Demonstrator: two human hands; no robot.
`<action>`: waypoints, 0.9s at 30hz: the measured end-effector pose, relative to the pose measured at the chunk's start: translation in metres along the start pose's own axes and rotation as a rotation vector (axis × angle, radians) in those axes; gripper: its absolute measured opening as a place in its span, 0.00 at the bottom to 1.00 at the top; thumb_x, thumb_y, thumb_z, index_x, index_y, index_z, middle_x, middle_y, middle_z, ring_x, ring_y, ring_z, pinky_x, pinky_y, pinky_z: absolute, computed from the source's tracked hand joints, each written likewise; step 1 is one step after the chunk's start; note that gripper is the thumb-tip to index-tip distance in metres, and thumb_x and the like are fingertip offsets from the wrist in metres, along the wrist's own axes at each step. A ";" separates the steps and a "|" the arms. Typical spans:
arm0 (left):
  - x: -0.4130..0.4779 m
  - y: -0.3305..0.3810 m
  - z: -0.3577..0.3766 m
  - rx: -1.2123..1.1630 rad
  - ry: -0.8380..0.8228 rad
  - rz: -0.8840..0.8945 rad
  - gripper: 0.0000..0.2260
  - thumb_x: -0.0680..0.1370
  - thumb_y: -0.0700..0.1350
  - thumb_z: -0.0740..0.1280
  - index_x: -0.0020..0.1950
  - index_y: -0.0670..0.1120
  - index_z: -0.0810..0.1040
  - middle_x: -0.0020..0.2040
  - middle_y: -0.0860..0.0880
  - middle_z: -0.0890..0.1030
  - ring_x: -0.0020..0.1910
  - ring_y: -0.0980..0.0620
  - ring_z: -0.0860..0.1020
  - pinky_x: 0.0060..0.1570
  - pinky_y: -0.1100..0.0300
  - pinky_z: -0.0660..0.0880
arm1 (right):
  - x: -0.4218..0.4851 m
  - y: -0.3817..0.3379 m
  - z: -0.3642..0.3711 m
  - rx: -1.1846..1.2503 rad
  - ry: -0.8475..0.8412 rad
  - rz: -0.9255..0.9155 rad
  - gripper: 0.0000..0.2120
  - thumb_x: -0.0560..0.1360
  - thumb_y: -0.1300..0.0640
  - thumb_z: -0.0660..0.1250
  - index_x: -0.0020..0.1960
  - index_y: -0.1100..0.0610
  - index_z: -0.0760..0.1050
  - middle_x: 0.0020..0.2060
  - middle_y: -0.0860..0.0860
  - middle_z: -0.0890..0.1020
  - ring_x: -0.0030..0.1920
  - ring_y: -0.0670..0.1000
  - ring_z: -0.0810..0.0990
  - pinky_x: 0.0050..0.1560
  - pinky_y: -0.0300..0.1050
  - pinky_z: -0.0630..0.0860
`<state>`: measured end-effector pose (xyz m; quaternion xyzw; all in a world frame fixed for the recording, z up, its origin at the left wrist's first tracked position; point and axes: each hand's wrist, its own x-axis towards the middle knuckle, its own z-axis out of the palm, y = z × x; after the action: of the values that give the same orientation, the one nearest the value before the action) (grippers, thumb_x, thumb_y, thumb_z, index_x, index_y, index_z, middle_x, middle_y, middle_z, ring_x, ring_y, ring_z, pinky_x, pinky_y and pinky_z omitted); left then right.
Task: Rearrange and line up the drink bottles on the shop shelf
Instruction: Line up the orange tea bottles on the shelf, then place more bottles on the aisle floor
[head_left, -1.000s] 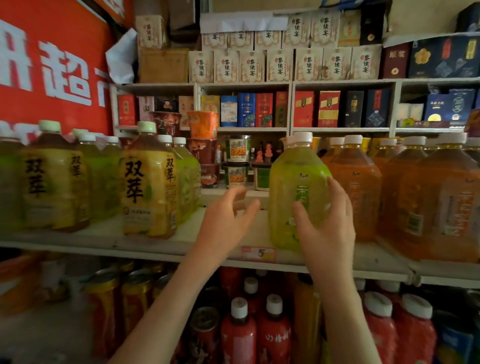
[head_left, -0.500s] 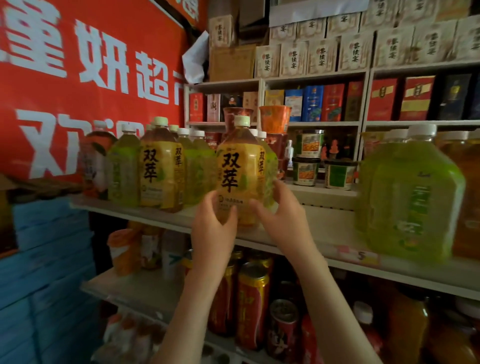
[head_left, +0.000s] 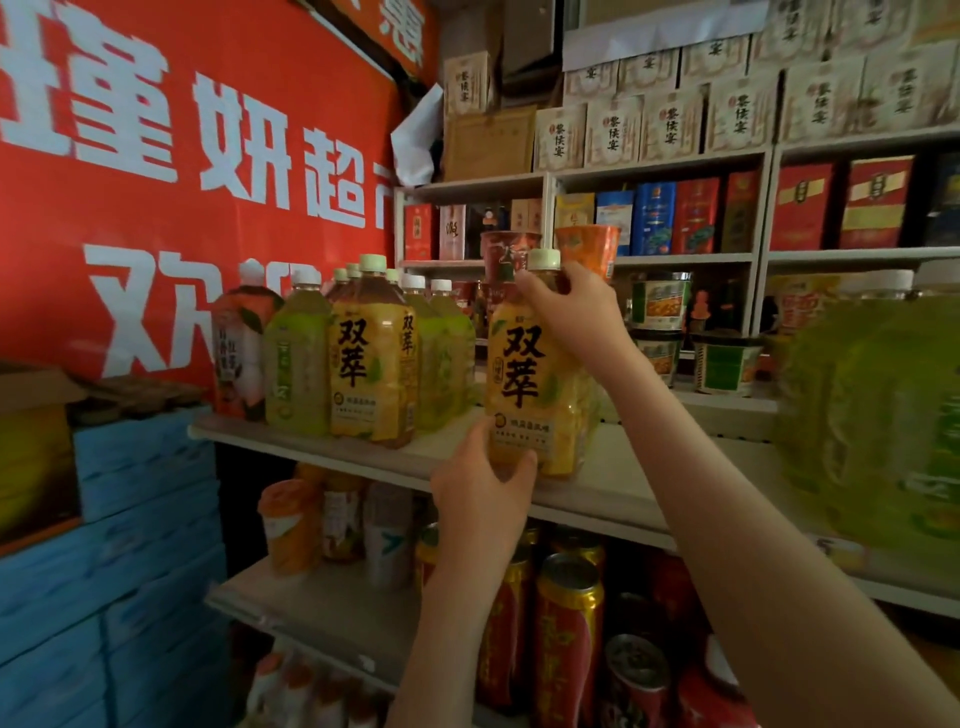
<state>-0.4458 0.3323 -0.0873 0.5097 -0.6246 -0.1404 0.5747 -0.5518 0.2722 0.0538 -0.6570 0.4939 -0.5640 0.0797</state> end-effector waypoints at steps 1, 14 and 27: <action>0.002 -0.001 0.001 -0.009 -0.001 -0.002 0.24 0.76 0.53 0.67 0.70 0.51 0.68 0.64 0.54 0.75 0.64 0.51 0.71 0.65 0.49 0.69 | 0.002 0.000 0.000 0.003 -0.008 0.008 0.20 0.73 0.38 0.64 0.56 0.52 0.73 0.52 0.52 0.78 0.50 0.52 0.80 0.48 0.48 0.80; 0.036 0.036 0.008 -0.043 0.063 0.083 0.58 0.56 0.69 0.70 0.75 0.49 0.42 0.74 0.47 0.55 0.73 0.46 0.57 0.69 0.46 0.63 | -0.040 -0.023 -0.002 0.241 0.236 -0.258 0.10 0.74 0.46 0.66 0.42 0.53 0.77 0.41 0.48 0.78 0.43 0.46 0.77 0.46 0.45 0.75; -0.036 0.029 -0.043 0.042 0.532 0.266 0.48 0.57 0.66 0.74 0.68 0.53 0.55 0.61 0.55 0.66 0.62 0.57 0.68 0.53 0.69 0.69 | -0.100 -0.082 -0.034 0.111 -0.016 -0.582 0.17 0.72 0.41 0.67 0.48 0.55 0.76 0.45 0.49 0.78 0.46 0.47 0.76 0.47 0.46 0.75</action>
<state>-0.4288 0.3912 -0.0730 0.4541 -0.5161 0.0879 0.7209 -0.5218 0.4028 0.0536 -0.7700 0.2523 -0.5843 -0.0457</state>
